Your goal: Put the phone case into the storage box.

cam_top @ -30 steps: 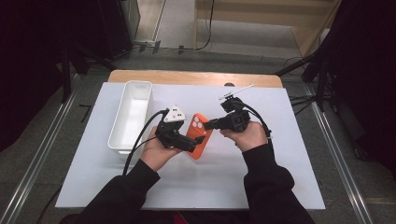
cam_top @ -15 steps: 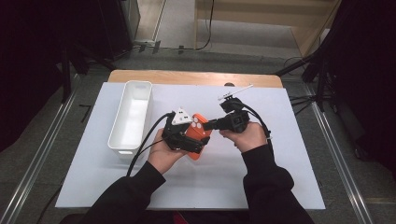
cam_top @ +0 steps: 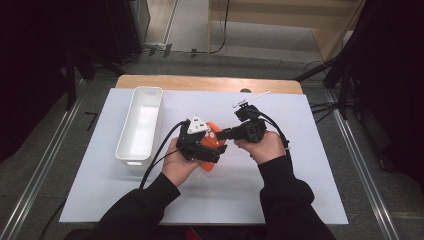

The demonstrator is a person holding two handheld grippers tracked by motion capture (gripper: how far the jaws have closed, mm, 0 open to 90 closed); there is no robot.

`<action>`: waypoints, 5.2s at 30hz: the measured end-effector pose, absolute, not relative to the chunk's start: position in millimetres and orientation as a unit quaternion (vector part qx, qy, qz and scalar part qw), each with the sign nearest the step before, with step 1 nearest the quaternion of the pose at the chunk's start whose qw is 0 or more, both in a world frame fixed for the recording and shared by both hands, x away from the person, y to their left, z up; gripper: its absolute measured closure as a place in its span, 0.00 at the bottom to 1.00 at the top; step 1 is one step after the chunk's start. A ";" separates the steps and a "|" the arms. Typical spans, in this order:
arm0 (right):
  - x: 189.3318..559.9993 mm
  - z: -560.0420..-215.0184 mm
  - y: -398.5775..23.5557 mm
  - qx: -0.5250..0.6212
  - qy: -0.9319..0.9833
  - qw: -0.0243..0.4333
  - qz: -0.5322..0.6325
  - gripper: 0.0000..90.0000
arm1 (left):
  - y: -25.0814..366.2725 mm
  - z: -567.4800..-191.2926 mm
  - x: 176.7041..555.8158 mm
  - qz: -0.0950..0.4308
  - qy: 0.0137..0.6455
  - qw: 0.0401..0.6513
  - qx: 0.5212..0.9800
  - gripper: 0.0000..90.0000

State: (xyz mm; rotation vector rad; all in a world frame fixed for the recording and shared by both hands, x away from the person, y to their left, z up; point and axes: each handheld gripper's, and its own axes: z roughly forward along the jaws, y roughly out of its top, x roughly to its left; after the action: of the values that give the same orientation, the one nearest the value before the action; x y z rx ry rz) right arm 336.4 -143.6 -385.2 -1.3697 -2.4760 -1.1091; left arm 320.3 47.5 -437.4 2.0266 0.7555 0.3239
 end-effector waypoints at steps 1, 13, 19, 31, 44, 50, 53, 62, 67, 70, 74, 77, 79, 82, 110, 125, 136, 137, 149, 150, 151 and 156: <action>336.3 -385.1 -143.6 -0.450 -0.814 0.051 -0.364 0.83 | 47.1 -437.8 320.5 0.133 0.309 0.460 0.822 0.01; 334.9 -386.0 -143.5 -0.454 -0.811 0.049 -0.366 0.83 | 45.7 -438.3 319.7 0.141 0.310 0.465 0.817 0.05; 335.2 -387.0 -143.9 -0.457 -0.809 0.050 -0.366 0.83 | 46.0 -439.5 319.9 0.145 0.309 0.466 0.816 0.09; 334.0 -385.9 -144.5 -0.457 -0.807 0.047 -0.370 0.83 | 47.6 -438.2 317.5 0.142 0.301 0.475 0.815 0.17; 331.0 -382.6 -145.4 -0.449 -0.806 0.049 -0.382 0.82 | 50.4 -433.4 314.9 0.135 0.299 0.481 0.813 0.19; 331.1 -383.0 -145.9 -0.446 -0.807 0.051 -0.383 0.81 | 50.0 -432.9 316.2 0.126 0.302 0.477 0.816 0.18; 331.3 -383.9 -146.2 -0.445 -0.809 0.051 -0.382 0.79 | 50.2 -432.5 318.2 0.109 0.307 0.471 0.819 0.19; 327.4 -377.1 -148.7 -0.441 -0.807 0.044 -0.391 0.65 | 49.0 -430.8 317.4 0.112 0.299 0.463 0.827 0.18; 325.4 -371.0 -155.2 -0.433 -0.806 0.032 -0.402 0.58 | 53.8 -428.0 320.8 0.111 0.302 0.462 0.826 0.18; 324.6 -367.7 -160.8 -0.431 -0.804 0.027 -0.409 0.55 | 54.2 -428.5 321.6 0.107 0.302 0.460 0.828 0.18; 323.7 -364.6 -168.3 -0.433 -0.799 0.017 -0.416 0.51 | 53.4 -429.5 322.3 0.100 0.298 0.454 0.834 0.18; 323.4 -363.9 -173.7 -0.431 -0.800 0.010 -0.418 0.50 | 54.1 -428.5 323.1 0.093 0.296 0.453 0.836 0.18; 323.4 -364.5 -175.1 -0.429 -0.802 0.009 -0.415 0.48 | 54.9 -427.1 323.4 0.089 0.296 0.455 0.835 0.18; 323.7 -366.7 -176.2 -0.422 -0.810 0.006 -0.408 0.44 | 56.9 -424.2 323.8 0.085 0.296 0.457 0.834 0.18; 318.4 -397.4 -194.7 -0.362 -0.828 -0.045 -0.425 0.32 | 69.5 -411.7 330.8 0.029 0.280 0.457 0.844 0.18; 301.5 -411.2 -205.6 -0.329 -0.837 -0.053 -0.434 0.26 | 70.3 -411.2 332.4 0.008 0.277 0.458 0.845 0.18; 288.1 -426.7 -204.2 -0.322 -0.842 -0.044 -0.431 0.26 | 74.3 -409.2 334.5 0.003 0.280 0.460 0.842 0.18; 286.2 -427.8 -203.9 -0.320 -0.843 -0.044 -0.431 0.26 | 74.3 -409.2 334.6 0.002 0.280 0.460 0.843 0.18; 265.6 -447.1 -208.4 -0.327 -0.832 -0.060 -0.443 0.26 | 77.5 -408.5 336.6 -0.011 0.280 0.463 0.841 0.18; 264.0 -448.7 -209.3 -0.329 -0.832 -0.060 -0.442 0.26 | 77.7 -408.4 336.7 -0.012 0.280 0.463 0.841 0.18; 262.6 -449.8 -209.9 -0.332 -0.831 -0.060 -0.442 0.26 | 77.9 -408.3 336.9 -0.014 0.280 0.464 0.840 0.18; 254.8 -456.2 -215.7 -0.338 -0.829 -0.062 -0.442 0.26 | 79.0 -407.9 337.8 -0.019 0.277 0.464 0.841 0.18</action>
State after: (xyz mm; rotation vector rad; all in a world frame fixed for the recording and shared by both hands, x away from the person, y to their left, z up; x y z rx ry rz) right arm 254.8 -215.7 -456.2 -1.1046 -2.7111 -1.4460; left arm 337.8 79.0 -407.9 2.0670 0.6810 -0.0471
